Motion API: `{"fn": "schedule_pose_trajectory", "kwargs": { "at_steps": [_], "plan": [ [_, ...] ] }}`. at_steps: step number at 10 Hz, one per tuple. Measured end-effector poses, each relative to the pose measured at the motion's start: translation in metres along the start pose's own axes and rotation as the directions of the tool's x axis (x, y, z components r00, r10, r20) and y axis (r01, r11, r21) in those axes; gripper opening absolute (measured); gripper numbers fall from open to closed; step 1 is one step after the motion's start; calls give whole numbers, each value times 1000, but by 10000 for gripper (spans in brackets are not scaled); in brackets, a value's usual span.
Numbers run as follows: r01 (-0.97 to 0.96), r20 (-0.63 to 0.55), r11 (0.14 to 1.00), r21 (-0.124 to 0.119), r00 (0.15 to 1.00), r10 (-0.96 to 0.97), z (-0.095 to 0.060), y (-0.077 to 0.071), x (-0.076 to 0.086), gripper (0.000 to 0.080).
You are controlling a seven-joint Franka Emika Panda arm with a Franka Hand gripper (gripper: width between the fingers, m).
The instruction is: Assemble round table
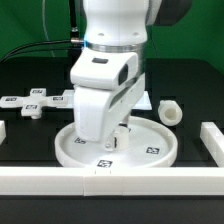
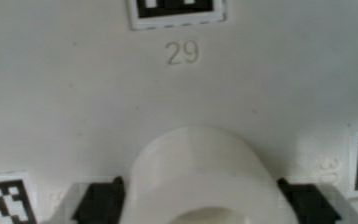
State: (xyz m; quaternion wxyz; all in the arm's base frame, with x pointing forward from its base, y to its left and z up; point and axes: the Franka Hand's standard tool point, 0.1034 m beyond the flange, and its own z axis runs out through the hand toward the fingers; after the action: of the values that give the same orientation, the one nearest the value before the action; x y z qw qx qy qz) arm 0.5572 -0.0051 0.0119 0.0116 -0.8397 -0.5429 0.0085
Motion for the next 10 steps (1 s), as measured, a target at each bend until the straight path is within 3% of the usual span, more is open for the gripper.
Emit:
{"fn": "schedule_pose_trajectory", "kwargs": {
  "at_steps": [8,10],
  "plan": [
    [-1,-9,1000,6,1000,1,0,-9,39,409],
    [-14,-9,1000,5,1000,14,0,-11,43,409]
  ]
}}
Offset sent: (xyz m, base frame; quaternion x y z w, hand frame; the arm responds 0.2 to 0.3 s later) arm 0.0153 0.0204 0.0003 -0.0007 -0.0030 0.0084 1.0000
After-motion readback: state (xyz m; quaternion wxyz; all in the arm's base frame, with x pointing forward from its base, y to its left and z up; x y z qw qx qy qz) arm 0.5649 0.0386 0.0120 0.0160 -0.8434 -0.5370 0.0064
